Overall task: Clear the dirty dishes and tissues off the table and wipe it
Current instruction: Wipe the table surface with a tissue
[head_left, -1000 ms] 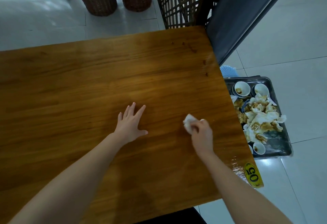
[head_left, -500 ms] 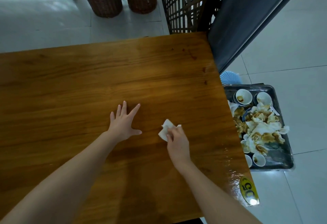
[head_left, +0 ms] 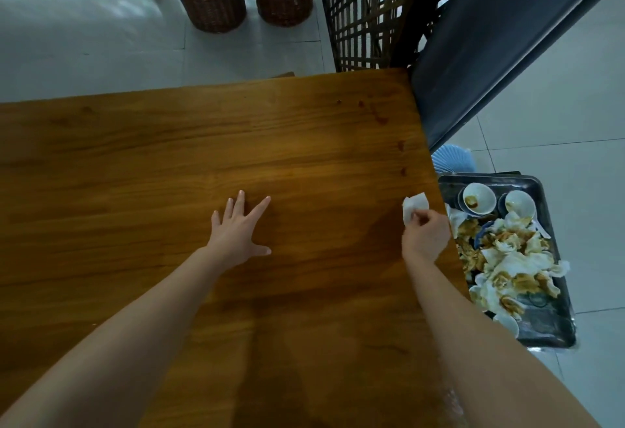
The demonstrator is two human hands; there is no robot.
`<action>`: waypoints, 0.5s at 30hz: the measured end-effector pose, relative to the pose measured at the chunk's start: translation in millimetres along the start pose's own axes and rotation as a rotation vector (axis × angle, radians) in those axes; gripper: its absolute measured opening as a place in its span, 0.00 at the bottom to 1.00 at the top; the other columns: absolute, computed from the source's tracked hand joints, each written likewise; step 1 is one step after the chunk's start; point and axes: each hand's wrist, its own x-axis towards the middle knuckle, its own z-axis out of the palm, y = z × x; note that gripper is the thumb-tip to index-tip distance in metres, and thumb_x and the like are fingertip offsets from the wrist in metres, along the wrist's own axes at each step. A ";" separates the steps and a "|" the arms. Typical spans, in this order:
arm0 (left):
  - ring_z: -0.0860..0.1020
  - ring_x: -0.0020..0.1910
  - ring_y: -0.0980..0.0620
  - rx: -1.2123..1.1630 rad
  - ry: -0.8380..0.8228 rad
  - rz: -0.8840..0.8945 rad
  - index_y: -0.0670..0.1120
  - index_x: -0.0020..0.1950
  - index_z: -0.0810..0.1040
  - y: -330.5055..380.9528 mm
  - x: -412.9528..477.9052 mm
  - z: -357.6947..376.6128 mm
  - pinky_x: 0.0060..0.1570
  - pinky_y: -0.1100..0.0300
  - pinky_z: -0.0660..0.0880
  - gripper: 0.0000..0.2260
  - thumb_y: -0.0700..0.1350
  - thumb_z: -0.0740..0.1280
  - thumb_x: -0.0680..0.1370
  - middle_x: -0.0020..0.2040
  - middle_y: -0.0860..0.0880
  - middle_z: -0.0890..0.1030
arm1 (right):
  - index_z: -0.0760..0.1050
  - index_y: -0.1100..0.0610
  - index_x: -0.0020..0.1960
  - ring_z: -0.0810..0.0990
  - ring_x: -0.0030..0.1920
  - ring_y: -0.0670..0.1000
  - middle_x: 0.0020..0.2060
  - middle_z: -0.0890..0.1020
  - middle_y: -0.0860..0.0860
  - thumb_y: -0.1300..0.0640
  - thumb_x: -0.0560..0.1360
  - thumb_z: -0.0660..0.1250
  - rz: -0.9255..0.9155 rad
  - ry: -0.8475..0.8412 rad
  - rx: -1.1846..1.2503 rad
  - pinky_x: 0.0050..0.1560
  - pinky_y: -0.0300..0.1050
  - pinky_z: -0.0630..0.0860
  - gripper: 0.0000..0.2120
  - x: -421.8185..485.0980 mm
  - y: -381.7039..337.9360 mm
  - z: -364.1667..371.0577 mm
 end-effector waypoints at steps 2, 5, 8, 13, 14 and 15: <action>0.39 0.77 0.41 -0.002 -0.005 -0.017 0.65 0.76 0.38 -0.3 3.1 -2.3 0.72 0.37 0.44 0.51 0.59 0.75 0.69 0.79 0.45 0.38 | 0.79 0.61 0.55 0.78 0.52 0.54 0.54 0.78 0.56 0.62 0.79 0.62 0.004 -0.013 0.016 0.49 0.42 0.73 0.09 -14.5 -8.8 9.9; 0.39 0.77 0.40 0.003 -0.014 -0.021 0.64 0.76 0.38 -2.1 7.7 -8.0 0.72 0.37 0.44 0.51 0.60 0.74 0.69 0.79 0.44 0.37 | 0.78 0.60 0.53 0.74 0.47 0.46 0.51 0.76 0.52 0.61 0.79 0.62 -0.185 -0.166 -0.002 0.44 0.34 0.70 0.07 -47.7 -18.9 27.8; 0.39 0.77 0.39 0.008 -0.016 -0.006 0.63 0.77 0.38 -0.8 12.2 -13.6 0.72 0.37 0.44 0.51 0.60 0.74 0.69 0.79 0.43 0.37 | 0.78 0.57 0.51 0.72 0.42 0.41 0.47 0.74 0.47 0.61 0.79 0.62 -0.351 -0.309 -0.013 0.38 0.29 0.66 0.06 -81.2 -24.4 45.3; 0.40 0.78 0.41 0.027 0.043 -0.012 0.65 0.76 0.40 -10.9 20.6 -26.2 0.72 0.37 0.43 0.51 0.60 0.75 0.68 0.79 0.44 0.38 | 0.79 0.60 0.55 0.72 0.43 0.41 0.46 0.73 0.46 0.61 0.79 0.62 -0.468 -0.400 -0.077 0.37 0.27 0.68 0.09 -80.1 -23.9 52.8; 0.41 0.78 0.41 0.040 0.034 -0.014 0.65 0.76 0.41 -15.5 21.4 -27.6 0.72 0.37 0.43 0.50 0.59 0.75 0.68 0.79 0.44 0.39 | 0.79 0.60 0.55 0.73 0.43 0.41 0.46 0.73 0.46 0.61 0.79 0.62 -0.488 -0.411 -0.085 0.37 0.26 0.68 0.09 -76.5 -26.0 53.4; 0.42 0.78 0.41 0.052 0.017 -0.015 0.66 0.76 0.42 -19.2 21.5 -28.4 0.72 0.37 0.43 0.50 0.59 0.75 0.68 0.79 0.44 0.39 | 0.79 0.61 0.55 0.73 0.43 0.42 0.46 0.73 0.46 0.62 0.79 0.62 -0.497 -0.422 -0.082 0.37 0.27 0.68 0.09 -73.3 -29.9 55.3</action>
